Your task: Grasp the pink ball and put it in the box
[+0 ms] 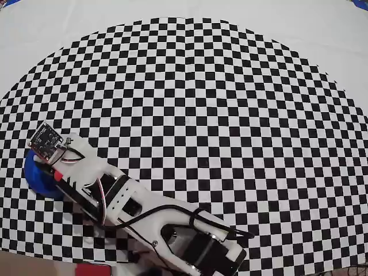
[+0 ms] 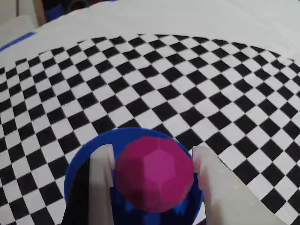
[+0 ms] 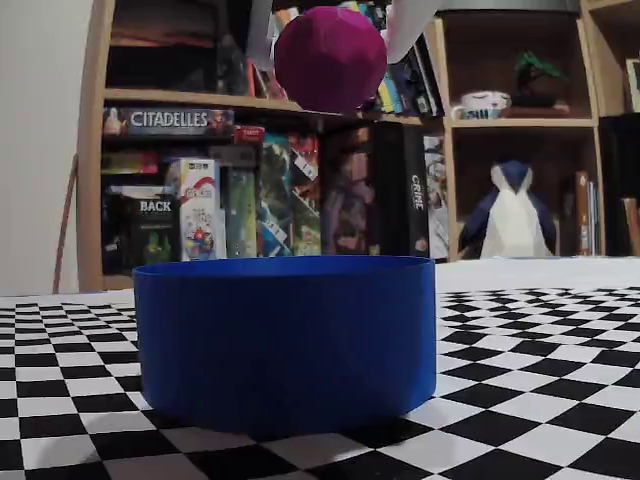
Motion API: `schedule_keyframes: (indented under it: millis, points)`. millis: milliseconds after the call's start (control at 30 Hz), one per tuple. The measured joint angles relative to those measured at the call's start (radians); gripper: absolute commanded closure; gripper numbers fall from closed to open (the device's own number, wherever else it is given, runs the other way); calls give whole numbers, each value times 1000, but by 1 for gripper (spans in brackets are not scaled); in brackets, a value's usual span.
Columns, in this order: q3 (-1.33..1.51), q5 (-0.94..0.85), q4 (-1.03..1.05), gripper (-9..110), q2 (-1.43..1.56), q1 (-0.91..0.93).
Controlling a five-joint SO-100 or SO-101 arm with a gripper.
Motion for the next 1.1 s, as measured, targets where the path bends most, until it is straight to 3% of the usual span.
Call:
schedule_keyframes:
  millis: [1100]
  points:
    - [44, 0, 0, 101, -38, -15]
